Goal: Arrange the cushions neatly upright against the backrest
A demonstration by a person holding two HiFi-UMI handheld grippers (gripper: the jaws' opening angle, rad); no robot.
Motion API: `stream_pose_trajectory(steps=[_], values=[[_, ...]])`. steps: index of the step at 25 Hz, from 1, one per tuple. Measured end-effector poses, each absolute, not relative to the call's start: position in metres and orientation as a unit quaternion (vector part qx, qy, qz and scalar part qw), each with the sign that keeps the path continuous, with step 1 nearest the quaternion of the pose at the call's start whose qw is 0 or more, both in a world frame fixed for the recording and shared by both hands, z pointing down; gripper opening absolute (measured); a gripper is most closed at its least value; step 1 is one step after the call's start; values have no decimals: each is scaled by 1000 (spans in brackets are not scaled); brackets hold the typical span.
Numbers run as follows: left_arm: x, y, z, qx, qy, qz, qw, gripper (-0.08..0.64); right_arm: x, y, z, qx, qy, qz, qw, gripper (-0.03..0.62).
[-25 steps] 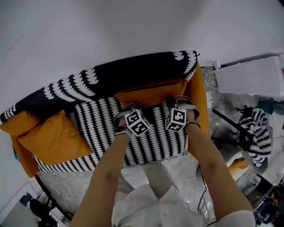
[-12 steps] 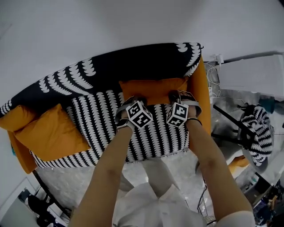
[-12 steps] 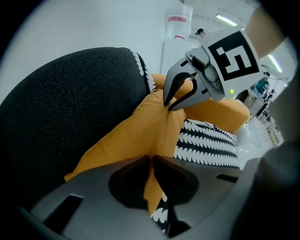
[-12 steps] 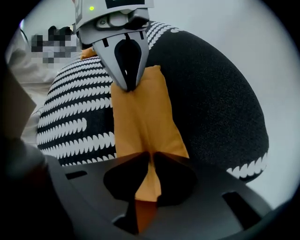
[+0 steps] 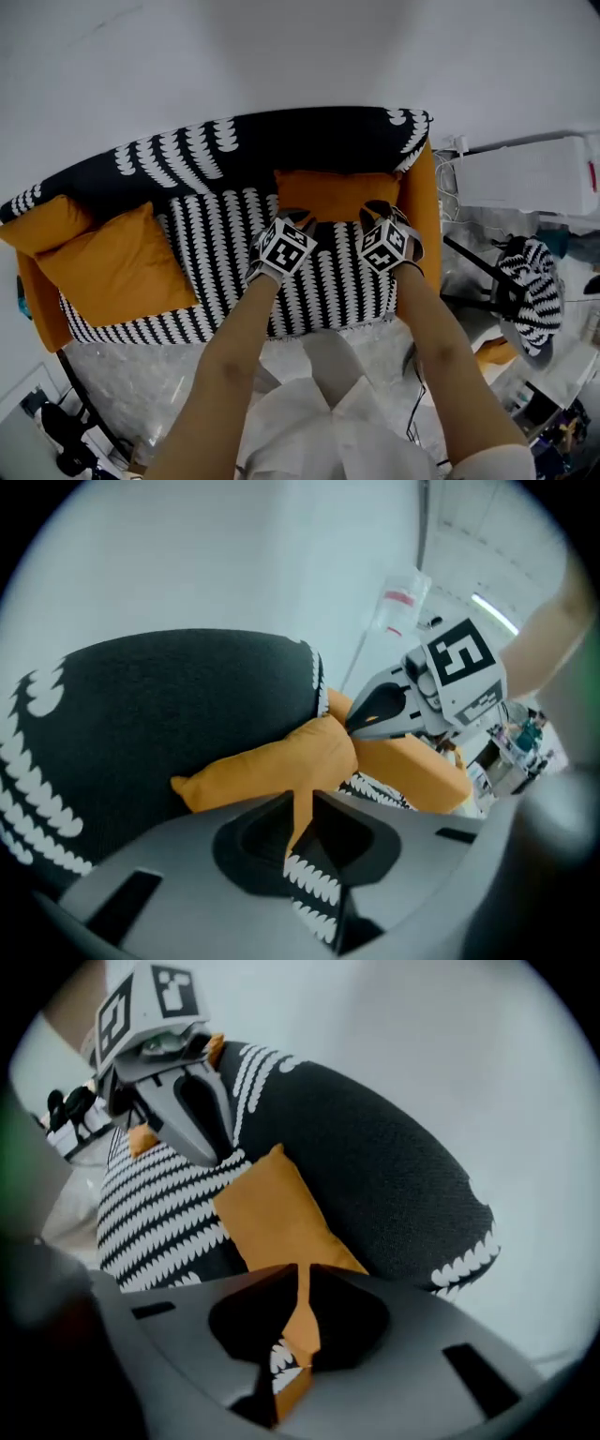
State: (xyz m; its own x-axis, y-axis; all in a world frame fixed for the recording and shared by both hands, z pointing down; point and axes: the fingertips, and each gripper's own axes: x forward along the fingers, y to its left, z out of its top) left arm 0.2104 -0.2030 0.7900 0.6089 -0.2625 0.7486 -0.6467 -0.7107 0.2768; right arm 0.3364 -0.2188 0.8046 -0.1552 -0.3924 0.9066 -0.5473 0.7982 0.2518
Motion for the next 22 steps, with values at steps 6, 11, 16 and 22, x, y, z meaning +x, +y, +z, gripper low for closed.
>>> stream_pose_trajectory(steps=[6, 11, 16, 22], values=[[136, -166, 747, 841, -324, 296, 318, 66, 252, -192, 743, 346, -790, 105, 495, 29], [59, -128, 724, 824, -359, 285, 332, 53, 171, -156, 718, 322, -816, 121, 465, 29], [-57, -89, 709, 797, -404, 294, 337, 49, 60, -124, 702, 266, -848, 128, 441, 57], [-199, -46, 705, 764, -444, 323, 337, 48, -56, -101, 698, 200, -865, 130, 442, 100]])
